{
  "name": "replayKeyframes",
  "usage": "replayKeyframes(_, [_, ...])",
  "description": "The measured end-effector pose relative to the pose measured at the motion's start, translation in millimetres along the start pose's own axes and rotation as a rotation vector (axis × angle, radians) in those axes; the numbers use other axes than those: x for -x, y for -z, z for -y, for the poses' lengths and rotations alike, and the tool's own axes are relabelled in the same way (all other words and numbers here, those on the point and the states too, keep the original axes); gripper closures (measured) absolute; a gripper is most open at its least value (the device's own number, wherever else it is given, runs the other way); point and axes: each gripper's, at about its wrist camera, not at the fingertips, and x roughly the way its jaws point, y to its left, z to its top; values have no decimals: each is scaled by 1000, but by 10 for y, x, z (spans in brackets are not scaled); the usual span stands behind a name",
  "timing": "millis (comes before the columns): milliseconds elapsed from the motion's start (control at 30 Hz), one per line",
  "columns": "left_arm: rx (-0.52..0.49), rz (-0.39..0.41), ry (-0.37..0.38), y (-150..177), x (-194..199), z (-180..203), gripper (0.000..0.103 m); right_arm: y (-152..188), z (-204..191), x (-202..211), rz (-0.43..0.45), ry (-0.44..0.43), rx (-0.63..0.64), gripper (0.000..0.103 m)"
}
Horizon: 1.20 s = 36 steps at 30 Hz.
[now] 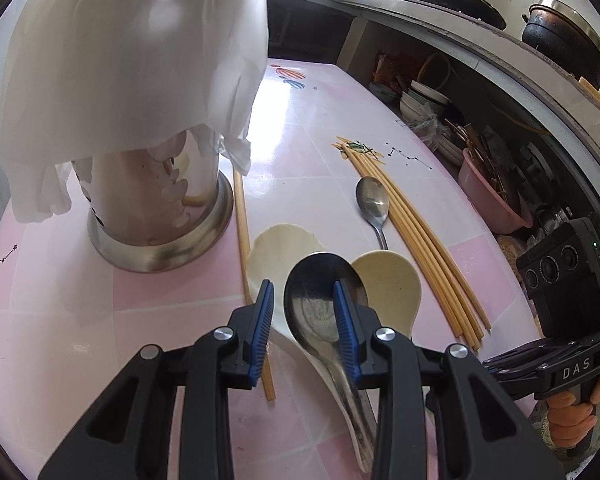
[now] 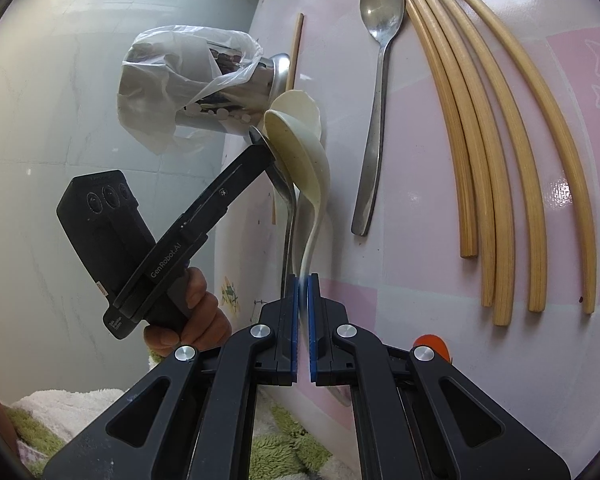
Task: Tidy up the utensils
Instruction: 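Lift the cream ladle up off the spoon pile with the right gripper, then close the left gripper on the large steel spoon handle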
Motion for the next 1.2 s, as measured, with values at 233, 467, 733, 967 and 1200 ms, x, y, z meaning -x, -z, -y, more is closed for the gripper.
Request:
replayKeyframes(233, [-38, -25, -37, 70, -63, 67, 72, 141, 136, 257, 55, 26, -64, 100])
replayKeyframes(467, [-33, -13, -25, 58, -42, 59, 72, 188, 121, 267, 90, 50, -106, 99])
replayKeyframes(733, [-37, -10, -16, 64, -9, 65, 72, 196, 36, 361, 123, 100, -77, 74])
replayKeyframes(967, [-38, 12, 9, 51, 139, 105, 71, 93, -161, 500, 210, 155, -3, 68])
replayKeyframes(1200, [-92, 22, -2, 31, 221, 194, 71, -77, -281, 563, 293, 193, 66, 68])
